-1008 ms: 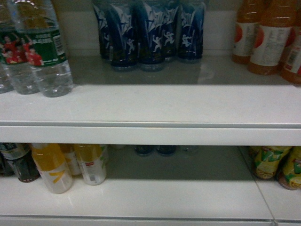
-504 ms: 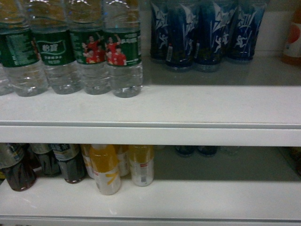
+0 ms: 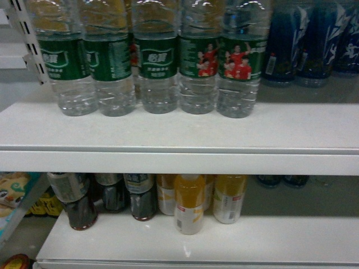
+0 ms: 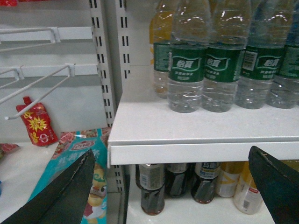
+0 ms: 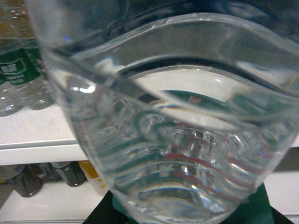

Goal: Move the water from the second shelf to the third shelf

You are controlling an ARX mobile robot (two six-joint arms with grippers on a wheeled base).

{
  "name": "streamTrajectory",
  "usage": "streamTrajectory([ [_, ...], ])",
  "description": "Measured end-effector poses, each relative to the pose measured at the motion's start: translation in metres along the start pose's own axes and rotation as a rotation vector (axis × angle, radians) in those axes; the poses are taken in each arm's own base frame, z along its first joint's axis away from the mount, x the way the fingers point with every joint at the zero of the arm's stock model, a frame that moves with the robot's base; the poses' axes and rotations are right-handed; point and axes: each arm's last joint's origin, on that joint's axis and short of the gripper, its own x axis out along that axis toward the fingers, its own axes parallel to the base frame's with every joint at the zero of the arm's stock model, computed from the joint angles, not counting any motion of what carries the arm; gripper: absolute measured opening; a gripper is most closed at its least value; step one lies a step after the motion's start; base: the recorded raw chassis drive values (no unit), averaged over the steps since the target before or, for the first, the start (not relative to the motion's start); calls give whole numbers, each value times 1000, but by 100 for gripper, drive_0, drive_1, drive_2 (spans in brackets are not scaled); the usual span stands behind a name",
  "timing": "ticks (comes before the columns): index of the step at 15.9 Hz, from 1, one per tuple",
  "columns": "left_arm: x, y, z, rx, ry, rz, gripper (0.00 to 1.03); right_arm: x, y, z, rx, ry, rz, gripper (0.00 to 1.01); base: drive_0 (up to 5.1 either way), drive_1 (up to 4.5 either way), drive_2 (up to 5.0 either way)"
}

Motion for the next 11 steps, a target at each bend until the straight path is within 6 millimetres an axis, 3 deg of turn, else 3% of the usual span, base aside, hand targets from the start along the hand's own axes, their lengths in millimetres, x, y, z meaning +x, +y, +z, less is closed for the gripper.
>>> streamTrajectory([
  [11, 0, 0, 0, 0, 0, 0, 98, 0, 0, 0, 0, -2, 5, 35, -471, 249, 232],
])
